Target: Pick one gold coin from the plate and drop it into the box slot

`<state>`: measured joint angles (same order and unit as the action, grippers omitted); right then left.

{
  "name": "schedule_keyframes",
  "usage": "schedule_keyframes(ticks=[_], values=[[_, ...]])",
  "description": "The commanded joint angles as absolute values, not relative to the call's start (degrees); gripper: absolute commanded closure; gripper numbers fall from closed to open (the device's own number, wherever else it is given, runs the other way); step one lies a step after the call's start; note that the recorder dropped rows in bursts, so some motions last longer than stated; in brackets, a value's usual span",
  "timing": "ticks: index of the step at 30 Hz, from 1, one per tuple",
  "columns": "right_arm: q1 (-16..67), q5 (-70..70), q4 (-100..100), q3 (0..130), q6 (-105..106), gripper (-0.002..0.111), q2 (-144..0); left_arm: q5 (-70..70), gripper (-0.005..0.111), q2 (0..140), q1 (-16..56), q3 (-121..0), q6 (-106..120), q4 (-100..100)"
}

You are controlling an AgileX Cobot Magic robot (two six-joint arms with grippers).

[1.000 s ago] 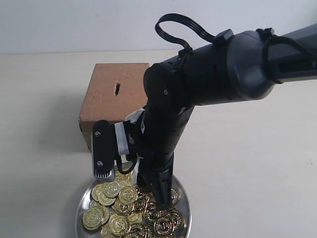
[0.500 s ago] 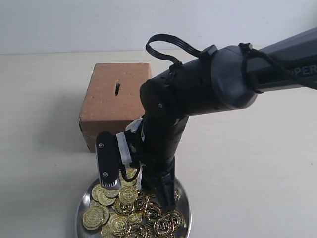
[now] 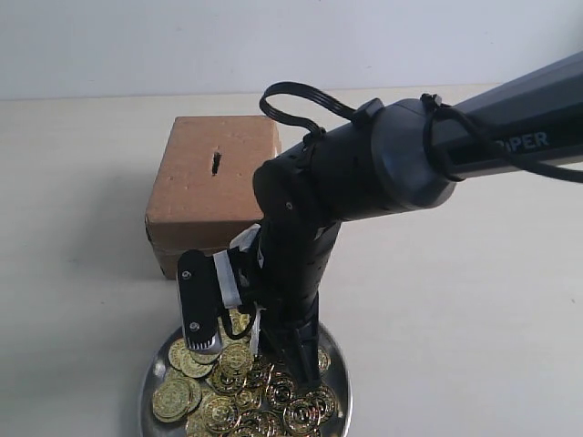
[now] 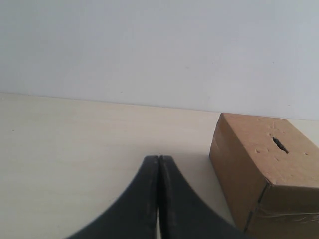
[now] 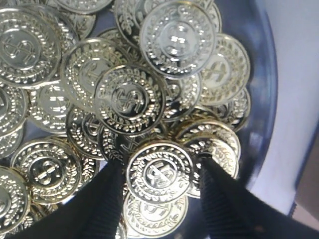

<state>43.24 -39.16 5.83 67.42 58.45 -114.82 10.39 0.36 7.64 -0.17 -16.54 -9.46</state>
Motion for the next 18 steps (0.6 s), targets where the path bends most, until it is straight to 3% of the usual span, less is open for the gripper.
schedule_keyframes(ticks=[1, 13, 18], values=[[43.33, -38.63, 5.40, 67.76, 58.80, 0.064, -114.77, 9.75, 0.107, 0.00, 8.06, 0.00, -16.70, -9.72], [43.33, -38.63, 5.61, 67.76, 58.80, 0.067, -114.77, 9.75, 0.107, 0.00, 8.06, 0.00, -16.70, -9.72], [43.33, -38.63, 5.51, 67.80, 58.80, 0.073, -114.65, 9.75, 0.107, 0.00, 8.06, 0.00, -16.70, -9.72]])
